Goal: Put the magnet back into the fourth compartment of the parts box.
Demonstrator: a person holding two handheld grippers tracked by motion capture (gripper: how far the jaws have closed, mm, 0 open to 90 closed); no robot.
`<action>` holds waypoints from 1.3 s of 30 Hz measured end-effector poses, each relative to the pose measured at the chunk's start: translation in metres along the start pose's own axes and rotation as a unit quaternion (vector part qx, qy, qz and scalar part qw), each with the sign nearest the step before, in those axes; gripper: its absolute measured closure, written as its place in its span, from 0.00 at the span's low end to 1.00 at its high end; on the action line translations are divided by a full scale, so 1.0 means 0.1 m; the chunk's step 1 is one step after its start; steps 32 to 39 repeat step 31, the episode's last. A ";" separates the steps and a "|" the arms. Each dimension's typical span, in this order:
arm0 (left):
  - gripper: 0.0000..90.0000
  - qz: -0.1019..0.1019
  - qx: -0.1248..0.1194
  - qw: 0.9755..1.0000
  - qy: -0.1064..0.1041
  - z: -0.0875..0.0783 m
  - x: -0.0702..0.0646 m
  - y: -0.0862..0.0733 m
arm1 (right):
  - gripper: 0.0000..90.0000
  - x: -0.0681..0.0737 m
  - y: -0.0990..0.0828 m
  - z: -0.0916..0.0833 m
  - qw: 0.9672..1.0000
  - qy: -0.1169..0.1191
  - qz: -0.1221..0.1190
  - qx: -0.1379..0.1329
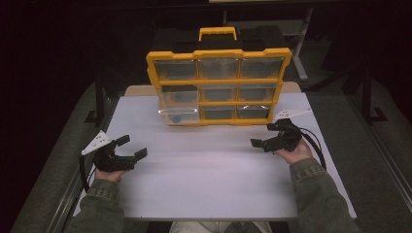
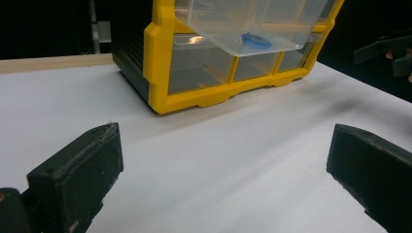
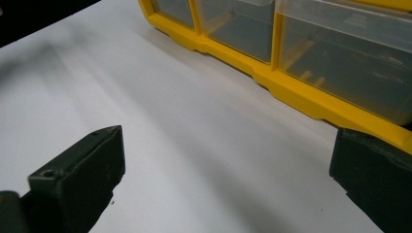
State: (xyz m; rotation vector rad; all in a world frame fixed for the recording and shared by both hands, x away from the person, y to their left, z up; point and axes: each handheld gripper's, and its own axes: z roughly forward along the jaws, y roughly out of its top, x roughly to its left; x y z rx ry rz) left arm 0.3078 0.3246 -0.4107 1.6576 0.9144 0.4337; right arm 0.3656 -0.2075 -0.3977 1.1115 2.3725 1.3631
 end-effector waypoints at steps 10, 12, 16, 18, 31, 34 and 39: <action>0.00 0.003 0.001 1.000 -0.001 -0.01 0.00 0.01 | 0.00 0.00 -0.18 -0.13 0.999 -0.026 0.004 -0.019; 0.00 0.003 0.002 1.000 -0.001 -0.01 0.00 0.01 | 0.00 -0.01 -0.23 -0.16 0.999 -0.030 0.006 -0.024; 0.00 0.003 0.001 1.000 -0.002 -0.01 -0.01 0.01 | 0.00 -0.02 -0.31 -0.20 0.999 -0.039 0.012 -0.028; 0.00 0.003 0.001 1.000 -0.002 -0.01 0.00 0.01 | 0.00 0.01 -0.39 -0.24 0.998 -0.053 0.008 -0.035; 0.00 0.001 -0.002 1.000 -0.006 0.01 -0.01 0.02 | 0.00 0.06 -0.52 -0.28 0.996 -0.076 0.007 -0.039; 0.00 0.001 -0.002 1.000 -0.006 0.01 -0.01 0.02 | 0.00 0.06 -0.52 -0.28 0.996 -0.076 0.007 -0.039; 0.00 0.001 -0.002 1.000 -0.006 0.01 -0.01 0.02 | 0.00 0.06 -0.52 -0.28 0.996 -0.076 0.007 -0.039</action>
